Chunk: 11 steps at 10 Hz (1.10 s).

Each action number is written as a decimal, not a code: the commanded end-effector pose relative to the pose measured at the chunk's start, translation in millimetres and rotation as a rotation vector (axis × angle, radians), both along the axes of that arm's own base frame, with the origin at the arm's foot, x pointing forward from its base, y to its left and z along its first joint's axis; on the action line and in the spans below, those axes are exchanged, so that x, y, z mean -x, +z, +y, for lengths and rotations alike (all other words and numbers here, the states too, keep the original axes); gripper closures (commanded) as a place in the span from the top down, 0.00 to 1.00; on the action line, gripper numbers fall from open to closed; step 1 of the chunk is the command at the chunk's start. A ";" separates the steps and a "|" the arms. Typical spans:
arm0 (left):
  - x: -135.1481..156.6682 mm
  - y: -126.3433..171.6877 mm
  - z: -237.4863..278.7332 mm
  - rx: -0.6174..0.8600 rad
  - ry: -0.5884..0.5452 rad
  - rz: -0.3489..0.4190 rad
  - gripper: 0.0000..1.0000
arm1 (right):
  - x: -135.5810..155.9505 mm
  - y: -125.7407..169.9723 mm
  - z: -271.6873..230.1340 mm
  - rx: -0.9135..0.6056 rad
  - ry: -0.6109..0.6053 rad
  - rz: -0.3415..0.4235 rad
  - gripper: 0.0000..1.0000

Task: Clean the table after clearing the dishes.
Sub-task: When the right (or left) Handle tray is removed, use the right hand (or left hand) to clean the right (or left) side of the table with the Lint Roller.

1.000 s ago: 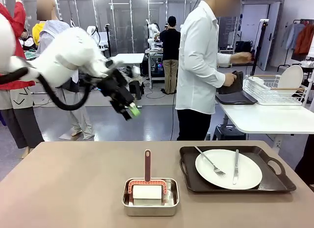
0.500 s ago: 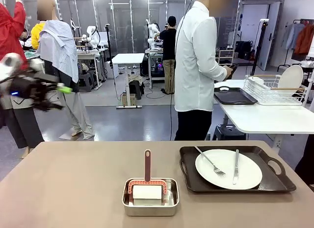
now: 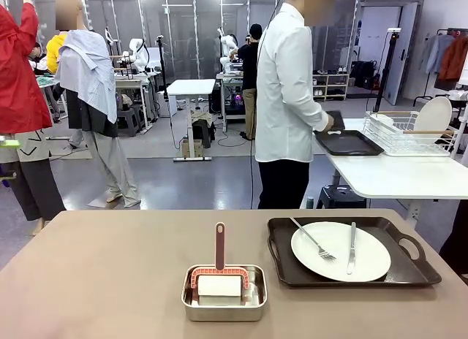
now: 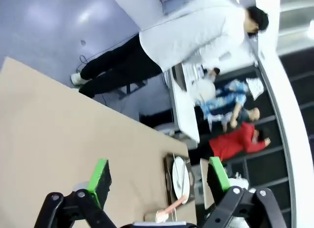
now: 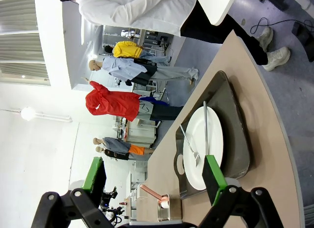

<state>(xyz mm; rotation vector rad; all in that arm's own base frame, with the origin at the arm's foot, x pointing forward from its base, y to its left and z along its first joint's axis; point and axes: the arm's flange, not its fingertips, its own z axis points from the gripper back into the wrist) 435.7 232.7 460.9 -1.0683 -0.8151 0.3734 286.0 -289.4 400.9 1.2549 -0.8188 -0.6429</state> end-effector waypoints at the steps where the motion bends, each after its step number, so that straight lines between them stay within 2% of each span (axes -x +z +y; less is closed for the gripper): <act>1: 34.1 -43.7 21.8 0.085 0.153 0.000 1.00 | 0.7 2.8 0.1 -0.011 -0.008 -0.011 1.00; 2: 58.0 -61.2 34.1 0.129 0.235 -0.009 1.00 | 0.7 2.8 0.1 -0.011 -0.008 -0.011 1.00; 3: 71.7 -70.7 35.7 0.101 0.261 -0.007 1.00 | 0.7 2.8 0.1 -0.011 -0.008 -0.011 1.00; 5: 70.2 -81.4 30.4 0.079 0.298 0.000 1.00 | 0.7 2.8 0.1 -0.011 -0.008 -0.011 1.00; 6: 78.5 -81.3 48.5 0.113 0.250 0.042 1.00 | 0.7 2.8 0.1 -0.011 -0.008 -0.011 1.00; 11: 78.5 -81.3 48.5 0.113 0.250 0.042 1.00 | 0.7 2.8 0.1 -0.011 -0.008 -0.011 1.00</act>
